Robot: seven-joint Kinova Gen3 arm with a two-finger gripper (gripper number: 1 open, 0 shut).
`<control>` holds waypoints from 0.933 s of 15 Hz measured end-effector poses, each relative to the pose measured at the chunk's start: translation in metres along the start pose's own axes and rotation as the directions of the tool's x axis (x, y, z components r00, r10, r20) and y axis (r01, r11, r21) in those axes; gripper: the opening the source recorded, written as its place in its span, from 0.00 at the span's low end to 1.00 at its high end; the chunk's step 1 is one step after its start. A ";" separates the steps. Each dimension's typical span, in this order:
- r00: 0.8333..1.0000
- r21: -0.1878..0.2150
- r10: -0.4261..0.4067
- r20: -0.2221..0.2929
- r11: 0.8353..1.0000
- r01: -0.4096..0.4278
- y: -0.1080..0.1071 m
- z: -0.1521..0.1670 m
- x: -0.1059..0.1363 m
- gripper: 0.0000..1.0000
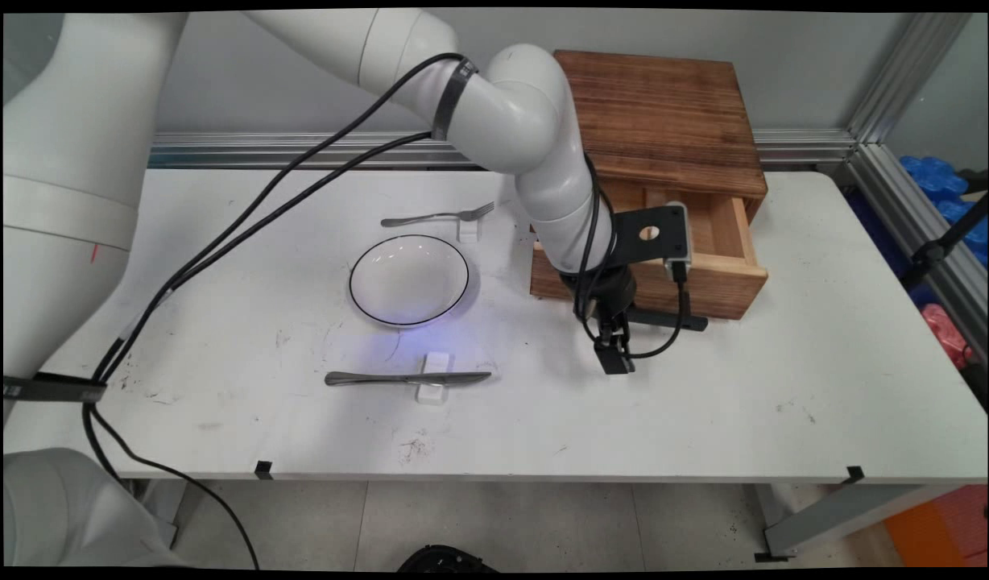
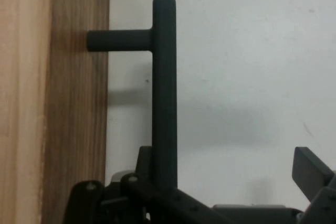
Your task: Open the drawer
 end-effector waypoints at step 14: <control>1.000 -0.020 0.024 0.012 1.000 -0.024 0.035 -0.005 -0.014 1.00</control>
